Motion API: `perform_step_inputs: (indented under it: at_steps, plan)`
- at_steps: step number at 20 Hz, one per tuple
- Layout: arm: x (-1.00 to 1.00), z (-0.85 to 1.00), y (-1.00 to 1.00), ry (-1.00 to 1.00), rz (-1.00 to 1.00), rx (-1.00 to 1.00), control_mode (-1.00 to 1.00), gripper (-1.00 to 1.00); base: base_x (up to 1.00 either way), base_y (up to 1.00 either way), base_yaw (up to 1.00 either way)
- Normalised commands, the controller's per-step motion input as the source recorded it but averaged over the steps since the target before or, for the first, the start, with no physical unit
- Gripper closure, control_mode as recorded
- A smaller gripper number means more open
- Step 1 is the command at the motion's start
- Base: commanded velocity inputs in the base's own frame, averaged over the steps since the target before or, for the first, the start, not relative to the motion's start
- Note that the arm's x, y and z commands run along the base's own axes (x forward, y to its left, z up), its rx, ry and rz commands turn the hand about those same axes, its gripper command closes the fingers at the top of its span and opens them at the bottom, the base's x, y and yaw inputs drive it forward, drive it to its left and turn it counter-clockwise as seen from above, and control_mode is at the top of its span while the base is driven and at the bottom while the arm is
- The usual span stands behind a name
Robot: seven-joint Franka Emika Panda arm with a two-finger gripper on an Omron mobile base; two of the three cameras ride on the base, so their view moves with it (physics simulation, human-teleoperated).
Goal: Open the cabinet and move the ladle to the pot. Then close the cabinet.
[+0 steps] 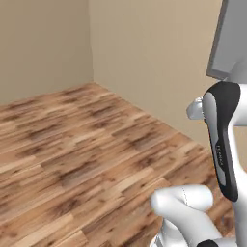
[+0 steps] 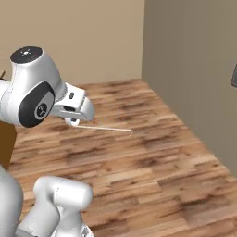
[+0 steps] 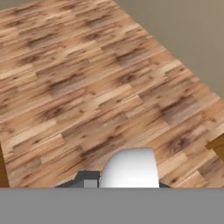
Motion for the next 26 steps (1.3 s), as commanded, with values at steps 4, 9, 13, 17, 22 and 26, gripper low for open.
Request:
perform_step_inputs:
  at_steps: [4,9,13,17,22,26]
  plan:
    - [0.00,0.00,0.00,0.00,0.00,0.00,1.00,1.00,0.03,0.39,0.67]
    - [0.00,0.00,0.00,0.00,0.00,0.00,1.00,1.00,0.08,0.39,0.62]
    - [0.00,0.00,0.00,0.00,0.00,0.00,1.00,1.00,0.08,0.40,0.57]
    - [0.00,0.00,0.00,0.00,0.00,0.00,1.00,1.00,0.10,0.49,0.50]
    - [0.00,0.00,0.00,0.00,0.00,0.00,1.00,1.00,0.15,0.64,0.38]
    - [0.00,0.00,0.00,0.00,0.00,0.00,1.00,1.00,0.18,0.79,0.23]
